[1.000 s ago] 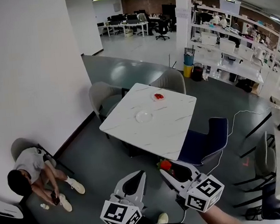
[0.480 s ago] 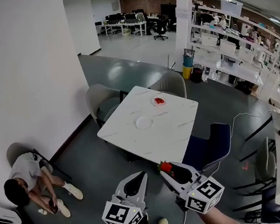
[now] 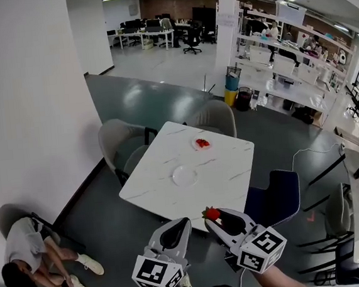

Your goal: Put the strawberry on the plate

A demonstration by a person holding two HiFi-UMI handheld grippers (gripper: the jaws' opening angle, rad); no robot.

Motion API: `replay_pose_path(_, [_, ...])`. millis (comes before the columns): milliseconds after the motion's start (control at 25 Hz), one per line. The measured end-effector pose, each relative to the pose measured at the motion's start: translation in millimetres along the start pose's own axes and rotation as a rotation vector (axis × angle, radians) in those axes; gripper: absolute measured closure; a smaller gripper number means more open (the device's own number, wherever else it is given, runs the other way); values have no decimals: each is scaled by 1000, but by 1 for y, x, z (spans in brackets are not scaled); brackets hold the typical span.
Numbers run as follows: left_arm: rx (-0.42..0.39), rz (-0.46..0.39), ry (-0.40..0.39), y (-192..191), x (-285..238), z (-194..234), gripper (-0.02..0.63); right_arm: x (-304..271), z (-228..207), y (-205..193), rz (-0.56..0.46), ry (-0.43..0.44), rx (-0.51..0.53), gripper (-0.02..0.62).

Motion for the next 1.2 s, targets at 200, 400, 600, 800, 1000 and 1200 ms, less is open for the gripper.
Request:
replay_pose_path(200, [6,9,-30,-6,-26,46,597,-40,-21,2,2,-54,-10,456])
replay_pose_path(400, [29,19,-40,-11,-53,83,597,-77,-48,6,35,-81,-12,456])
replay_pose_path(600, [38,23,-20,-21,-88,121,597,-124,-86,5,61,-84,-11,456])
replay_pose_path(800, [22,45,15,-29,-127,150,597,-168,-129,2,102,-59,2,456])
replay_pose_path(1000, [24,74,52,-32,-172,168,597,-202,-177,7,141,-37,15,456])
replay_pose_path(1200, [4,77,74,-43,-206,179,597,-226,-215,-4,181,-13,6,456])
Point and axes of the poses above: the fingertips, and each gripper's own axes: x backward along the fingers, z to its left, y out of its top, the point moved 10 cm from there along x, backward along the fingers, and after that the axes turned 1 degree about -x, right-handed, at the moved point
